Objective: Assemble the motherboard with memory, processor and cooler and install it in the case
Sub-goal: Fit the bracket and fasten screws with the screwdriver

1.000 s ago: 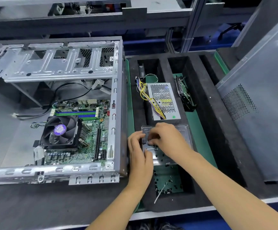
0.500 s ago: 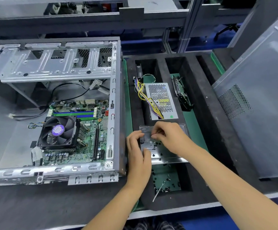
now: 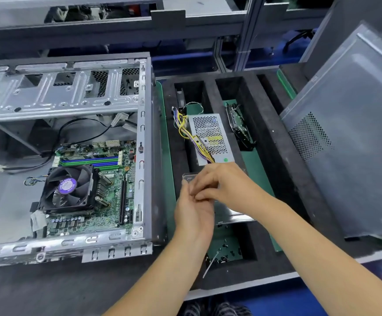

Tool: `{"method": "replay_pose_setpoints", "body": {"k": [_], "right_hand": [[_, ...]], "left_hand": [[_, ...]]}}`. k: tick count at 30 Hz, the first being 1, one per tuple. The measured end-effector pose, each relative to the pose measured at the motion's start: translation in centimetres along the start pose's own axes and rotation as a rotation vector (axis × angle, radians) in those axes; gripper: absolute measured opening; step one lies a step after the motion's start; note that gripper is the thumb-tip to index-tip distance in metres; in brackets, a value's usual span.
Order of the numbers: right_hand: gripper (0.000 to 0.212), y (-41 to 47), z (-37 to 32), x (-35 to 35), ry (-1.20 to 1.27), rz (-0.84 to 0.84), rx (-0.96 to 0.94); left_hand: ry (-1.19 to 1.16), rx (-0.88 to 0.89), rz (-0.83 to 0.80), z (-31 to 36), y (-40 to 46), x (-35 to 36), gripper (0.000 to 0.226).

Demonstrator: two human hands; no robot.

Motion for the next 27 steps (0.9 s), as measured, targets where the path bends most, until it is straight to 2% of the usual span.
{"method": "replay_pose_setpoints", "body": {"k": [3,5,7,10,12,19,21,25,27], "right_hand": [[0.018,-0.2,0.4,-0.2,0.044,0.007,-0.001],[0.014,-0.8,1.5,-1.5,0.139,0.111,0.049],[0.011,-1.7,2.9,-2.0,0.112,0.144,0.101],[0.009,-2.9,4.3,1.1,-0.037,-0.091,0.126],[0.012,-3.5,5.1,3.3,-0.105,-0.223,0.134],[0.01,-3.4,5.4,5.0,-0.238,-0.284,0.069],[0.006,-3.4,5.0,4.4,-0.189,-0.235,0.047],[0.02,-4.2,5.9,-0.2,0.105,0.114,0.172],[0.015,-4.3,6.0,-1.5,0.215,0.186,0.206]], "left_hand": [[0.01,-0.002,0.036,0.3,-0.5,-1.3,0.042],[0.13,0.086,0.077,1.3,-0.8,-2.2,0.041],[0.317,0.233,0.135,2.8,-1.4,-2.7,0.036],[0.556,0.431,0.238,4.1,-2.3,-2.9,0.029],[0.602,0.468,0.265,4.3,-2.5,-2.8,0.028],[0.644,0.487,0.231,4.8,-2.1,-2.5,0.026],[0.656,0.483,0.221,4.8,-2.2,-2.5,0.026],[0.653,0.471,0.201,4.7,-2.3,-2.3,0.027],[0.629,0.429,0.187,4.4,-1.9,-2.3,0.029]]}}
Point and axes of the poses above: each hand's wrist, its own y-axis towards the middle knuckle, its own x-axis out of the palm, z = x × y, the point moved 10 cm from there along y, towards the middle knuckle, and after that the axes turned 9 degrees about -x, right-handed, at the moved point
